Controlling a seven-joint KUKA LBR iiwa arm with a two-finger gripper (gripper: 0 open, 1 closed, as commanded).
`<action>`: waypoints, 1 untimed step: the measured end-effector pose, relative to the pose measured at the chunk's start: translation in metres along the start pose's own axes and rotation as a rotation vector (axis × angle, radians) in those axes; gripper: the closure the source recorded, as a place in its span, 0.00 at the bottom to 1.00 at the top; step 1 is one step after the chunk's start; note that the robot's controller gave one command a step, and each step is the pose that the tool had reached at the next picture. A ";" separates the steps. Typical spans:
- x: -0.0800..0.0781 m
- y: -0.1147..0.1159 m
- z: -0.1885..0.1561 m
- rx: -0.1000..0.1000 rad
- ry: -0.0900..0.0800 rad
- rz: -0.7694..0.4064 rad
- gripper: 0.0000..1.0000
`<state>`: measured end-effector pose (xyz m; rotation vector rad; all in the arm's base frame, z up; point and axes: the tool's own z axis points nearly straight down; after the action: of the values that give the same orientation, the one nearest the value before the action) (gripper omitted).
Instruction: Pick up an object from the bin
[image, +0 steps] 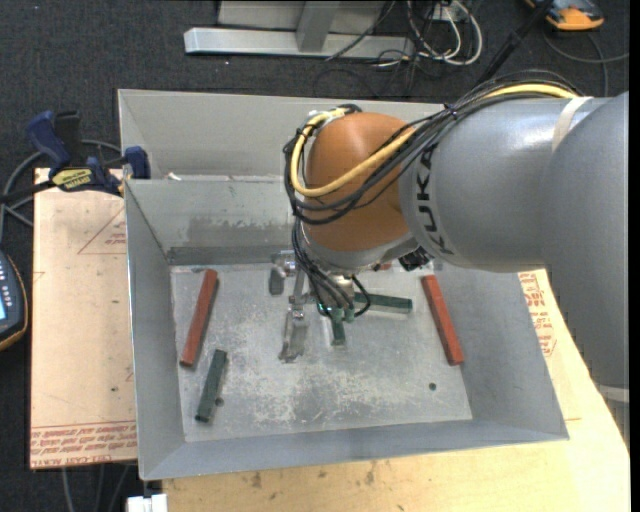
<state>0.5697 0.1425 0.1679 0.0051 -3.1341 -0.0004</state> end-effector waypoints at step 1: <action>-0.038 0.102 0.100 0.000 -0.008 -0.619 0.00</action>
Offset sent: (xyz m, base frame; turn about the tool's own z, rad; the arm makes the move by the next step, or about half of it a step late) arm 0.0384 0.0997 -0.0979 -0.6167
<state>0.6071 0.2445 0.0678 0.9614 -2.9915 -0.0042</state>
